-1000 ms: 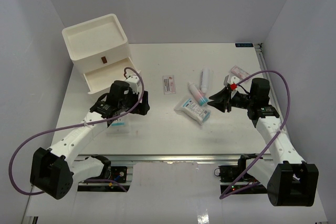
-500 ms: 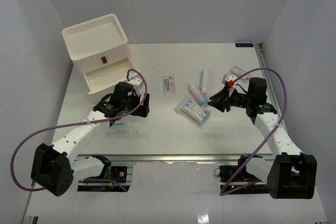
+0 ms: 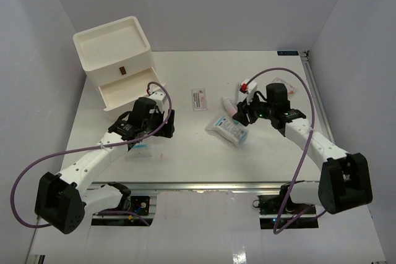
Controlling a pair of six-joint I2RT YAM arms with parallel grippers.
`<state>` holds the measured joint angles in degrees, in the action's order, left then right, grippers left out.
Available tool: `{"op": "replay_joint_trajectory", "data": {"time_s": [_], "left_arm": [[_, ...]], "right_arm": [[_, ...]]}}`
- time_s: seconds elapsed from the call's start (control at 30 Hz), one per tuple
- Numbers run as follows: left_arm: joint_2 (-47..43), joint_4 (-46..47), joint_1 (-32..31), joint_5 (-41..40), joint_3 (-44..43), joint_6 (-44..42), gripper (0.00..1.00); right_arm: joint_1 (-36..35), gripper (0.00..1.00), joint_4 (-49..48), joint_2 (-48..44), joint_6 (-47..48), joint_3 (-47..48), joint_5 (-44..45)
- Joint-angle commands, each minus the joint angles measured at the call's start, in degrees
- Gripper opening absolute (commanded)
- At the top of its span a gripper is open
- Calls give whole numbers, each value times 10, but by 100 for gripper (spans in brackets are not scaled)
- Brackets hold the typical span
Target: Organize the makeup
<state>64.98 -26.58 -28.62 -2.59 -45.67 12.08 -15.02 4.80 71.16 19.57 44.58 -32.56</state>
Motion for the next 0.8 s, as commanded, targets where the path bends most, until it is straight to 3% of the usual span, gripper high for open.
{"op": "replay_joint_trajectory", "data": {"time_s": [0.0,0.3,0.77], "left_arm": [[-42,19,-2,9,11,-2,98],[-72,35,-3,11,33,-1,98],[-84,47,-3,12,42,-1,98]], "right_arm": [[-53,56,11,89,-43,91,188],[-83,56,96,265,-25,283,235],[-98,60,156,392,-24,350,278]]}}
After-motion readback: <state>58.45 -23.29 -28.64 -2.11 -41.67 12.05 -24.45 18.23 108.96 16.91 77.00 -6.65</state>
